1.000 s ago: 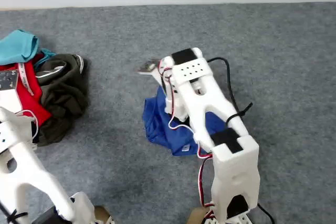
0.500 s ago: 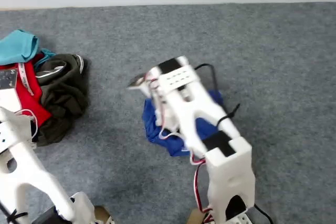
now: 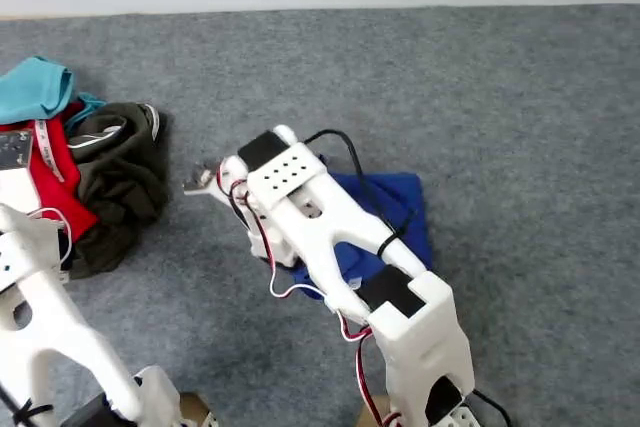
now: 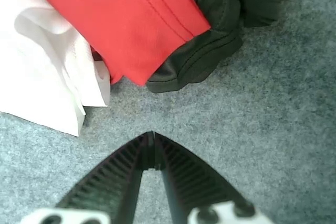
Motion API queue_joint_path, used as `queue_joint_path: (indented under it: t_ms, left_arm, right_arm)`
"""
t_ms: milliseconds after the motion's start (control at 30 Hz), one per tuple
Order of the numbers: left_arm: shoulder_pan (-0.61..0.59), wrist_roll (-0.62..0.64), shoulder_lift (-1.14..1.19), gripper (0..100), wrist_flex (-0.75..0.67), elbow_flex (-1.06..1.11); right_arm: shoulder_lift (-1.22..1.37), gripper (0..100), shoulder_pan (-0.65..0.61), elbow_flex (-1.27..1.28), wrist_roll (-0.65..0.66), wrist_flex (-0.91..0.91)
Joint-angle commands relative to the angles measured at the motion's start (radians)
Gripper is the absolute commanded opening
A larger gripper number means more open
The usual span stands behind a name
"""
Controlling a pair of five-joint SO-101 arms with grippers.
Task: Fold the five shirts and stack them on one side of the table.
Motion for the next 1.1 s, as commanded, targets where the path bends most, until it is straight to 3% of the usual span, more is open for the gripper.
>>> queue_joint_path:
  t_ms: [0,467,867,1067]
  left_arm:
    - [0.003,-0.005,-0.035,1,-0.014,-0.005]
    - [0.003,-0.005,-0.035,1,-0.014,-0.005]
    - [0.003,-0.005,-0.035,1,-0.012,-0.005]
    - [0.003,-0.005,-0.035,1,-0.009,-0.005]
  right_arm:
    - [-0.061,1.0,0.013,-0.109,-0.003,0.039]
    - [0.021,1.1,0.358,-0.184,0.069,0.001]
    - [0.196,1.0,0.163,-0.354,0.017,-0.054]
    - [0.197,1.0,0.136,-0.479,0.003,-0.007]
